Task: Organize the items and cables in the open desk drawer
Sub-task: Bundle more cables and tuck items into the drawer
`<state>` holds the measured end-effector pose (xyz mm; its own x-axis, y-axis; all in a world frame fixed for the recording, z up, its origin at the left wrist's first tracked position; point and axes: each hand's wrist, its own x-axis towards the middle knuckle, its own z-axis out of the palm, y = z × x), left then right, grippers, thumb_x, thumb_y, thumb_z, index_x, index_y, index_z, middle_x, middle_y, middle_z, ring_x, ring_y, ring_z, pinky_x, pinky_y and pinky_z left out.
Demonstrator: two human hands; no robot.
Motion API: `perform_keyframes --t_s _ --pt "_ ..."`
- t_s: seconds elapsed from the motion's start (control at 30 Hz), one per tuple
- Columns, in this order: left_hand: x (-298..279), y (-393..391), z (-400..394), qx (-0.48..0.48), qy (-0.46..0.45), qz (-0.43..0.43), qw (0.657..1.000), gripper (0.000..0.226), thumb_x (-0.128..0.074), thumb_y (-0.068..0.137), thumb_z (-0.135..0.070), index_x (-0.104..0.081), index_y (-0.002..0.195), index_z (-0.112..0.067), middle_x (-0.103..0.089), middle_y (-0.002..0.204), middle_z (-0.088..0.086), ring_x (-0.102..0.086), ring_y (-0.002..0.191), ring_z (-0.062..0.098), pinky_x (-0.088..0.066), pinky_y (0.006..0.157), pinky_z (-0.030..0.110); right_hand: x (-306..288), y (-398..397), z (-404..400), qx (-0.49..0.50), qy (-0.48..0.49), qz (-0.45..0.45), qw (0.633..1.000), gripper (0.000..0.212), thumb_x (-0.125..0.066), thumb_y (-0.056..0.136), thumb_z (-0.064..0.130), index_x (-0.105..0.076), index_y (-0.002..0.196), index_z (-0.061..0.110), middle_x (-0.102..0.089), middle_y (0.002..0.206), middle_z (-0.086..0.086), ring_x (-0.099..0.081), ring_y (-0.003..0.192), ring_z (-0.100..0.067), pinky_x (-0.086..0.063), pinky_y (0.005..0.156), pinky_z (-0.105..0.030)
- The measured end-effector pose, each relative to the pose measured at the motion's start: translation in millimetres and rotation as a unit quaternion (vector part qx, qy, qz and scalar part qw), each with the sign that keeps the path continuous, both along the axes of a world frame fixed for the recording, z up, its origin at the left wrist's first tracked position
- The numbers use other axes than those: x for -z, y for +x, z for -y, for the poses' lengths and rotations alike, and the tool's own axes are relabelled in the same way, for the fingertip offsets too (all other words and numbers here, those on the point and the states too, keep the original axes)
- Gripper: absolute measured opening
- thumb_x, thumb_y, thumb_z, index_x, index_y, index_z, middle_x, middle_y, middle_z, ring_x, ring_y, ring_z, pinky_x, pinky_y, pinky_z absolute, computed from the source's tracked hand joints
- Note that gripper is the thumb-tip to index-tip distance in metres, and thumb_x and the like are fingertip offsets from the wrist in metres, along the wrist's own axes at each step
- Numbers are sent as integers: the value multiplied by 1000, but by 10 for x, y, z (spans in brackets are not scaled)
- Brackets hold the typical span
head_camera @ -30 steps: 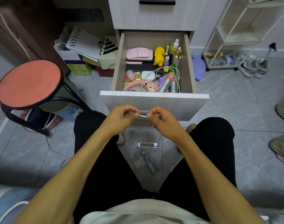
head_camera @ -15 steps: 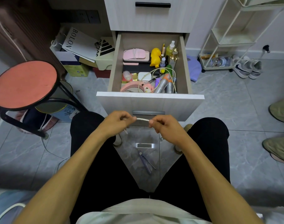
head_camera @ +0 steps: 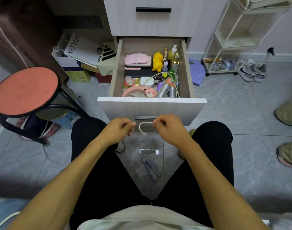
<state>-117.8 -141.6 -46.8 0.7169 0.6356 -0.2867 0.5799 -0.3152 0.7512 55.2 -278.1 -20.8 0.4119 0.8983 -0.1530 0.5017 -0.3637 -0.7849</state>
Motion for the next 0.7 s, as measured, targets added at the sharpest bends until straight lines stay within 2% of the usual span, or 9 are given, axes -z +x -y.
perform_keyframes --t_s 0.07,0.13,0.2,0.33,0.4,0.5,0.57,0.63,0.7 --pt "-78 92 48 14 -4 36 999 21 -59 95 -34 -64 76 -27 -64 68 -13 -59 66 4 -49 73 29 -19 -30 -23 -12 16 -24 1000 26 -53 97 19 -65 80 4 -55 62 0 -47 57 -11 -39 58 -26" --pt "-117 204 142 54 -20 33 998 7 -68 89 -32 -62 91 -30 -66 88 -13 -63 85 5 -50 81 25 -35 -42 -35 2 68 -62 996 24 -53 96 15 -64 75 11 -54 61 2 -47 58 -10 -39 58 -27" --pt "-88 267 231 44 -19 42 998 18 -71 87 -27 -56 97 -31 -67 100 -8 -64 94 9 -52 84 25 -62 -53 -58 15 92 -93 991 26 -54 94 11 -62 71 19 -55 62 3 -48 60 -10 -40 58 -25" --pt "-83 346 232 -65 -84 124 987 17 -71 89 -19 -54 89 -22 -71 85 7 -66 75 11 -52 72 25 -129 -22 -23 25 91 -146 985 29 -54 90 4 -62 66 17 -54 54 11 -47 55 -3 -38 55 -17" --pt "-54 368 224 -34 -85 108 990 7 -69 91 -24 -64 93 -19 -72 84 8 -67 79 15 -53 75 31 -122 15 45 37 81 -155 984 29 -54 89 4 -62 65 16 -53 52 11 -46 53 -2 -38 54 -16" --pt "-31 366 285 -7 -85 83 993 17 -60 96 -21 -73 87 -17 -74 76 -1 -66 76 23 -50 77 39 -62 68 154 48 36 -128 990 25 -54 88 10 -64 66 11 -55 58 -3 -45 53 -8 -39 55 -25" --pt "-72 365 289 19 -56 83 995 20 -58 98 -22 -73 85 -23 -72 67 1 -65 72 33 -52 73 41 -59 80 173 39 -2 -119 992 28 -54 92 20 -63 70 5 -53 57 -1 -44 51 -7 -38 54 -24" --pt "-143 369 280 51 -20 83 995 19 -58 97 -25 -73 85 -28 -67 59 0 -61 58 20 -51 65 32 -92 72 187 9 -22 -89 996 40 -53 97 33 -65 72 4 -49 48 9 -42 46 -2 -35 50 -14" --pt "-183 366 262 71 1 77 995 21 -61 96 -27 -72 79 -33 -64 56 -4 -56 53 6 -47 60 22 -146 35 185 -7 13 -62 998 45 -51 98 37 -65 67 7 -47 42 14 -44 44 -2 -33 48 -12"
